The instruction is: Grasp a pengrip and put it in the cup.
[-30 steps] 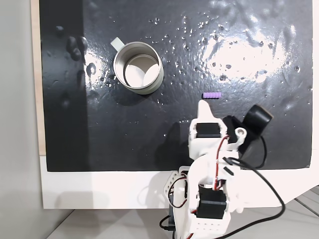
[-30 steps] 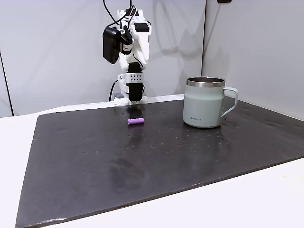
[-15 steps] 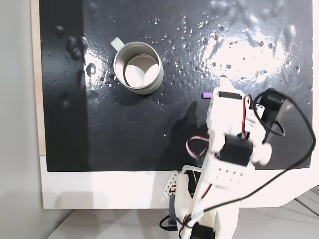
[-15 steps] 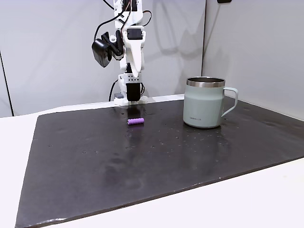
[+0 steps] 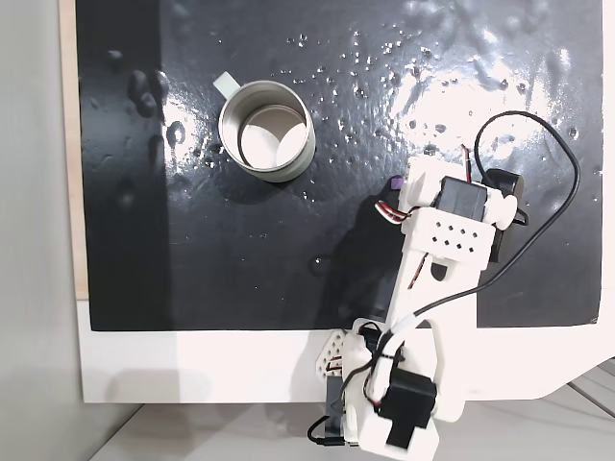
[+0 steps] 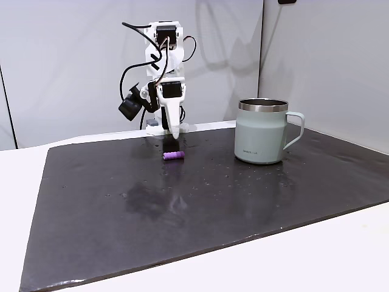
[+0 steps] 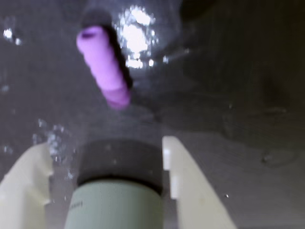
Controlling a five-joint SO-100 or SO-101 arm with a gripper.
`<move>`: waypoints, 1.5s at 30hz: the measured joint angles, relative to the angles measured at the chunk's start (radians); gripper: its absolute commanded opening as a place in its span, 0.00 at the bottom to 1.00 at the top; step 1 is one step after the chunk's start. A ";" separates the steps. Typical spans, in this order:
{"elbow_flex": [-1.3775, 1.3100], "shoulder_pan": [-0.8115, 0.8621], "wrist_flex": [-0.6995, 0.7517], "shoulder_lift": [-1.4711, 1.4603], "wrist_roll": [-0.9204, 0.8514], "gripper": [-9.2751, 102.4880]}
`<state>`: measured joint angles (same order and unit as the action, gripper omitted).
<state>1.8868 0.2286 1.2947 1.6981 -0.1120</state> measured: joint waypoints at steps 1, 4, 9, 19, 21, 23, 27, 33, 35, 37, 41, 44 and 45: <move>0.000 0.005 -0.011 -0.025 0.000 0.30; 0.000 0.015 -0.041 -0.095 -0.006 0.29; 0.000 0.020 -0.077 -0.158 -0.021 0.28; -0.006 0.020 -0.141 -0.256 -0.037 0.16; -0.018 0.020 -0.152 -0.264 -0.048 0.11; -0.020 0.020 -0.153 -0.270 -0.049 0.09; -0.020 0.020 -0.153 -0.272 -0.051 0.08; -0.017 0.021 -0.089 -0.198 -0.046 0.08; -0.017 0.008 -0.055 -0.107 -0.041 0.08; -0.028 -0.026 0.018 -0.006 -0.031 0.08; -0.127 -0.046 0.164 0.169 -0.011 0.08; -0.236 -0.066 0.265 0.236 -0.009 0.08; -0.279 -0.077 0.298 0.245 -0.008 0.08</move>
<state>1.6076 0.1519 1.5923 1.9436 -0.1197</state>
